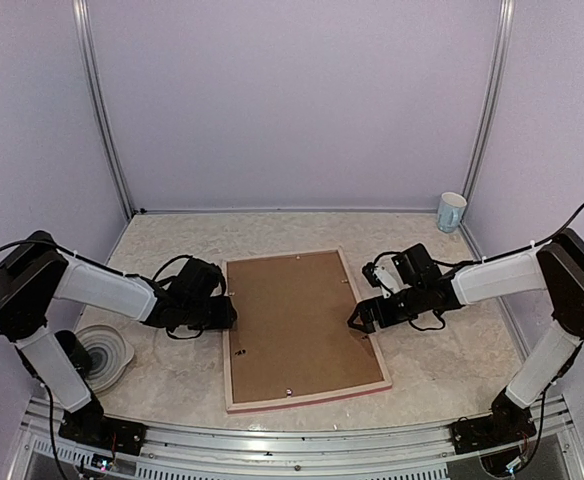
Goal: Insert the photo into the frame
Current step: Adjust the frame body with the backboard.
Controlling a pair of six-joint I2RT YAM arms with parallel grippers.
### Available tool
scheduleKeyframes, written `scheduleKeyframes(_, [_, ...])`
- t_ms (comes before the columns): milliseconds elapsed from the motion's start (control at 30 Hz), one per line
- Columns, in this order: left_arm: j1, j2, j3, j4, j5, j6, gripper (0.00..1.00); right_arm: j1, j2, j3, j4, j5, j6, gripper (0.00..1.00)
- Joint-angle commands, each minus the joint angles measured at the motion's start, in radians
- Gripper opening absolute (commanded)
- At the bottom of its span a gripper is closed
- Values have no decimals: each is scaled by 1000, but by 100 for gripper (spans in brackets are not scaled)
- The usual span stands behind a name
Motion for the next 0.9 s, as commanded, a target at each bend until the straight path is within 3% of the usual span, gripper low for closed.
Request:
scheduleKeyframes(0, [48, 54, 85, 54, 65, 50, 38, -5, 18, -22, 32, -64, 4, 99])
scheduleKeyframes(233, [87, 37, 81, 67, 90, 77, 41, -5, -9, -38, 19, -37, 1, 99])
scheduleKeyframes(500, [34, -53, 6, 13, 78, 22, 44, -5, -16, -41, 28, -59, 7, 99])
scheduleKeyframes(867, [5, 16, -23, 61, 97, -26, 47, -5, -8, -31, 38, -99, 10, 99])
